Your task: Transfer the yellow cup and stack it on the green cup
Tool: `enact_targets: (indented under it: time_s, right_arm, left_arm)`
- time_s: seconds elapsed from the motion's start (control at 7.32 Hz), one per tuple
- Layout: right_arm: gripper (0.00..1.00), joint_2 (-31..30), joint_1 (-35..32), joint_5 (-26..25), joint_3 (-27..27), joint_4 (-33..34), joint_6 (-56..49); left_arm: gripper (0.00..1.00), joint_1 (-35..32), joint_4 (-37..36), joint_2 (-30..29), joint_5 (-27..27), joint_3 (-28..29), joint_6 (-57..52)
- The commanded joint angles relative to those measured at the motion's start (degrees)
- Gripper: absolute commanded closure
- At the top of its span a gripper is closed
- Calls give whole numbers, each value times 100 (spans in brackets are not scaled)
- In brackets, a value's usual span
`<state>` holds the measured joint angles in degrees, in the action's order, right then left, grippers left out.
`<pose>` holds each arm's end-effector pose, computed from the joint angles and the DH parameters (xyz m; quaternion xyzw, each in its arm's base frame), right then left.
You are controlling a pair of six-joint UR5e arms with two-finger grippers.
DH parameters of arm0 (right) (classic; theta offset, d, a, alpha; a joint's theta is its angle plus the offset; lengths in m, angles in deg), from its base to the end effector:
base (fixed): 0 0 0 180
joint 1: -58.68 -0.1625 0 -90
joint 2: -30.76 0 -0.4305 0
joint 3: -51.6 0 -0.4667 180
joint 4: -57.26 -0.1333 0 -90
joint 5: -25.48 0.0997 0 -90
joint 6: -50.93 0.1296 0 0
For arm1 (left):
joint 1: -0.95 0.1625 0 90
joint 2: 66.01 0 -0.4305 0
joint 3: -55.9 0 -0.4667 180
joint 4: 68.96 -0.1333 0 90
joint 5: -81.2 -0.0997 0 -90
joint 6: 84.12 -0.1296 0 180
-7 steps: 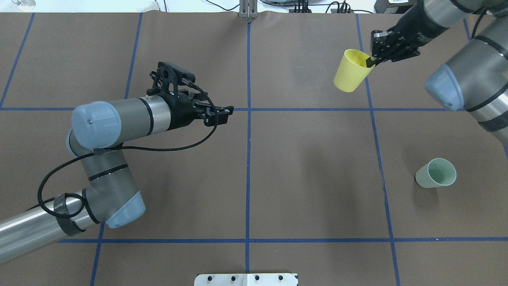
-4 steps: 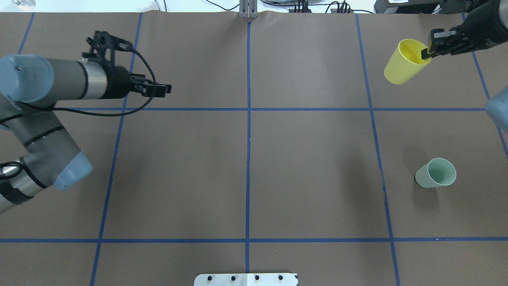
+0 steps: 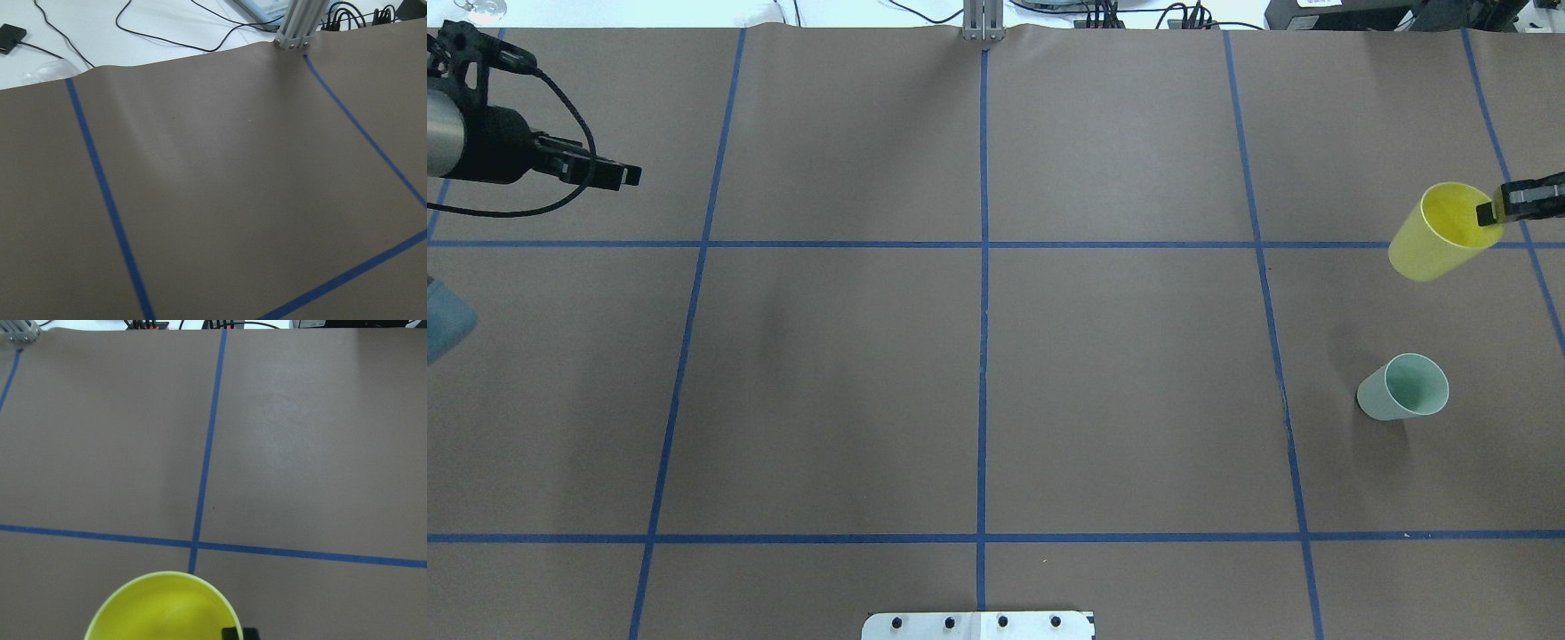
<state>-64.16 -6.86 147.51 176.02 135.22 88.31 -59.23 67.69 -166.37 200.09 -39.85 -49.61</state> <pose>-0.1552 -0.4971 0.3777 0.1599 -0.3964 0.0039 0.9040 0.2730 -0.6184 0.4198 0.3135 0.4487 0.0960 0.8314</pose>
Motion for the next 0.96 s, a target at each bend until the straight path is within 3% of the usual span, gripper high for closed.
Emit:
enact_targets:
  time_s: [0.0,0.82]
  right_arm:
    - [100,-543,548,-248,91,0,-116]
    - [100,-897,1026,-285,3,9,-134]
  left_arm:
    - [0,-134,-68,175,64,21,-234]
    - [0,-152,-59,245,55,109,-375]
